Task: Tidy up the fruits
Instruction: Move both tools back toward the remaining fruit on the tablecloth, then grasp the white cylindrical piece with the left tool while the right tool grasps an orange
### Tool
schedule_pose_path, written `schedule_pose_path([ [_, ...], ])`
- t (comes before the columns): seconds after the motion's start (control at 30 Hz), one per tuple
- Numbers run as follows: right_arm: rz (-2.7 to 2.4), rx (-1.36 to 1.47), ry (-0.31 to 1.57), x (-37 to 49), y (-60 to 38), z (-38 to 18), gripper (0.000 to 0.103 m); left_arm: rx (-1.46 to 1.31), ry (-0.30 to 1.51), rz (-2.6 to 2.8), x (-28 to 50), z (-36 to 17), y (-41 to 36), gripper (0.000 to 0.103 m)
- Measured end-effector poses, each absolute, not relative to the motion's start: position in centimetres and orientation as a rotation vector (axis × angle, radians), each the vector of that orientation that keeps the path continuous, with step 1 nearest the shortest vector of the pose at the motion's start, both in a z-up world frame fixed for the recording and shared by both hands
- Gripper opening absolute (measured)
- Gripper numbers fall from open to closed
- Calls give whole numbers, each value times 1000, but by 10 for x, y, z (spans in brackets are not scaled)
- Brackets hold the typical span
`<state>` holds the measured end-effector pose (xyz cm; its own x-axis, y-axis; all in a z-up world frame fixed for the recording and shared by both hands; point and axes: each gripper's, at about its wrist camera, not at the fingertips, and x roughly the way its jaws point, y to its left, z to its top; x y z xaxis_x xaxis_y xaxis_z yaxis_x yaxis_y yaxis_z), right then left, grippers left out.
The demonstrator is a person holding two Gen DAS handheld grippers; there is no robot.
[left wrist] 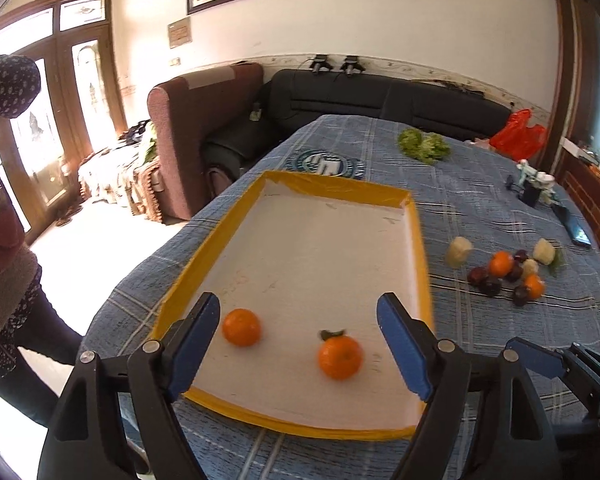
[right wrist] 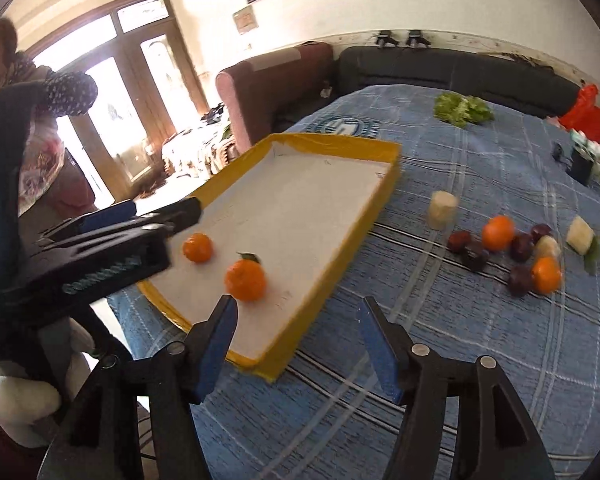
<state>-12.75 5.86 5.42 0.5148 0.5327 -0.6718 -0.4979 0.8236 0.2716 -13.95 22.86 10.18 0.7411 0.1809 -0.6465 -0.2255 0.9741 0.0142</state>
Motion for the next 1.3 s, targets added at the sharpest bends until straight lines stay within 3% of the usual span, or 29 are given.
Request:
schedule_pose_path([
  [0.4, 314, 269, 872, -82, -91, 31, 68, -46, 809, -74, -107, 74, 144, 82],
  [0.73, 255, 273, 886, -25, -103, 15, 68, -112, 911, -189, -68, 50, 122, 82],
  [0.93, 252, 291, 898, -1, -97, 5, 68, -91, 861, -222, -29, 62, 105, 81],
  [0.97, 250, 290, 899, 1, -96, 4, 68, -78, 857, -232, -23, 62, 101, 81],
  [1.07, 251, 281, 905, 7, -94, 0, 68, -38, 858, -247, -3, 60, 88, 64],
  [1.3, 255, 262, 918, 11, -92, -9, 60, -12, 872, -151, 38, 51, 101, 63],
])
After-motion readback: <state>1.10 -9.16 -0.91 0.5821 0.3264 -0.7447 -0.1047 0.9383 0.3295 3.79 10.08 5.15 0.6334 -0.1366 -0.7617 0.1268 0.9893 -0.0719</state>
